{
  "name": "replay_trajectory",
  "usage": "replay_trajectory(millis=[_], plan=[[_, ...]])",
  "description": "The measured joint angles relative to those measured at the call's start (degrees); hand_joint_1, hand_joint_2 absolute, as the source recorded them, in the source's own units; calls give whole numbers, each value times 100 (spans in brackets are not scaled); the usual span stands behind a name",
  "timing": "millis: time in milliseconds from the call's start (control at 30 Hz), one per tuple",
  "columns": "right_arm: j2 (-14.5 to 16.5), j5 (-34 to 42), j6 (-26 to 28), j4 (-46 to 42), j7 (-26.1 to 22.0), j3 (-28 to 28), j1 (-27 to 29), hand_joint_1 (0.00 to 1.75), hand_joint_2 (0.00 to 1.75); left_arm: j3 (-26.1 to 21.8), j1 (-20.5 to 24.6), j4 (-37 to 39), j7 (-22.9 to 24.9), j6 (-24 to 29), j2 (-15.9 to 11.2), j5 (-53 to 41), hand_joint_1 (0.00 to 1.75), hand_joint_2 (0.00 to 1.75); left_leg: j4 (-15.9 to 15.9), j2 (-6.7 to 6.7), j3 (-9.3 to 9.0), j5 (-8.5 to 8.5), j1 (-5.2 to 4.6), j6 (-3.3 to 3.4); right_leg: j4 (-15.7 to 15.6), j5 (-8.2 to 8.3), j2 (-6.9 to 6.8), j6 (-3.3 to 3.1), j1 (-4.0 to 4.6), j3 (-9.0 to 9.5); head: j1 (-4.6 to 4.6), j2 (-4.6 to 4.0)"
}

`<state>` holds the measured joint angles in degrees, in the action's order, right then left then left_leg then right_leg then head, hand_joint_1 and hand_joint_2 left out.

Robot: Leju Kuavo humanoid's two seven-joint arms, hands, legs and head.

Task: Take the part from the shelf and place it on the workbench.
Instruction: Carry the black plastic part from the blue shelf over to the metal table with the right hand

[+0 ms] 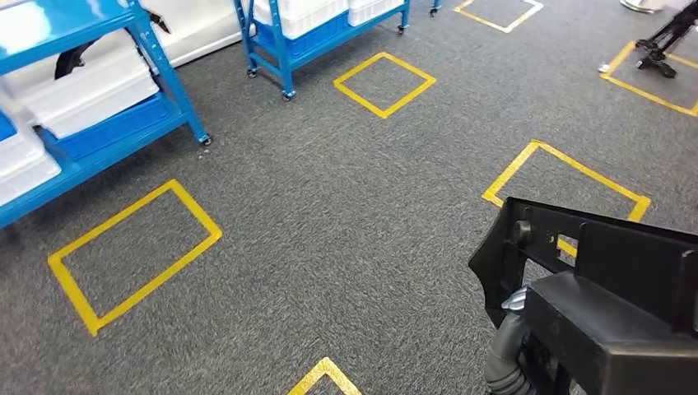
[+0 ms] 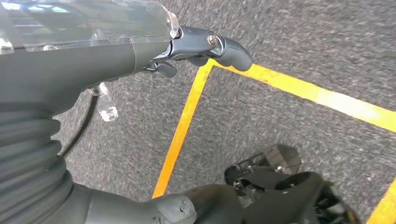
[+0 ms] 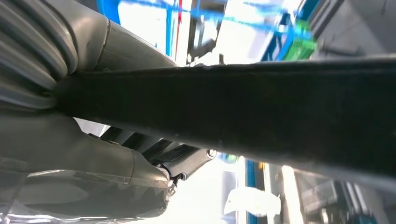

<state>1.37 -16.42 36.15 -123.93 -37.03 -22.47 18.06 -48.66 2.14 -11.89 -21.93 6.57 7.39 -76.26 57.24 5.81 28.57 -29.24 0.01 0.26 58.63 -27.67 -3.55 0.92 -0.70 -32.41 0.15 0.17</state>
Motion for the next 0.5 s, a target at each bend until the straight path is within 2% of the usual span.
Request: replay_trajectory(millis=[67,133,200,233,267,300,333,367,433,500], plan=[[1,-6,9,0,0,-13,1,175,175,3,26,0,-3,2,-1,-2,0,175,9,46,-31,-26,17,-54,-18,23,116,-76,-1,-20,-11,0],[2,-11,11,-1,-1,-28,-6,175,175,4,32,0,-8,3,-1,-1,0,175,239,-164,58,-216,48,-106,-52,60,227,-152,-16,-31,-24,1],[4,-16,11,-1,-2,-39,-17,175,175,5,27,0,-16,2,-2,-1,0,175,940,-450,375,-608,61,-130,-62,84,339,-200,-11,-49,-41,1],[5,-16,11,-1,-2,-40,-19,175,175,4,23,0,-15,2,-2,0,0,175,1348,-506,566,-772,61,-131,-57,88,405,-211,2,-60,-45,1],[6,-17,11,0,-2,-41,-19,175,175,4,18,0,-14,1,-2,-2,0,175,1642,-527,708,-844,60,-125,-50,91,480,-217,16,-65,-44,1],[7,-17,11,0,-2,-42,-19,175,175,4,11,0,-11,1,-2,-2,0,175,1719,-538,755,-789,59,-111,-39,92,561,-219,28,-65,-43,1],[7,-17,11,0,-2,-42,-19,175,175,3,4,0,-10,2,-4,-2,0,175,1564,-557,699,-624,58,-88,-27,92,646,-219,36,-63,-44,1],[7,-17,11,0,-2,-42,-19,175,175,3,-1,0,-10,2,-6,-2,0,175,1218,-609,559,-390,57,-57,-15,92,729,-219,42,-58,-44,1],[7,-19,11,0,-2,-45,-23,175,175,4,-10,0,-11,3,-15,-4,0,175,467,-878,255,-43,56,9,5,95,878,-205,45,-68,-41,1],[8,-19,10,0,2,-51,-29,175,175,8,-8,0,-19,6,-21,-29,0,175,142,-1049,139,28,45,40,12,120,1008,-149,27,-112,-38,1]])
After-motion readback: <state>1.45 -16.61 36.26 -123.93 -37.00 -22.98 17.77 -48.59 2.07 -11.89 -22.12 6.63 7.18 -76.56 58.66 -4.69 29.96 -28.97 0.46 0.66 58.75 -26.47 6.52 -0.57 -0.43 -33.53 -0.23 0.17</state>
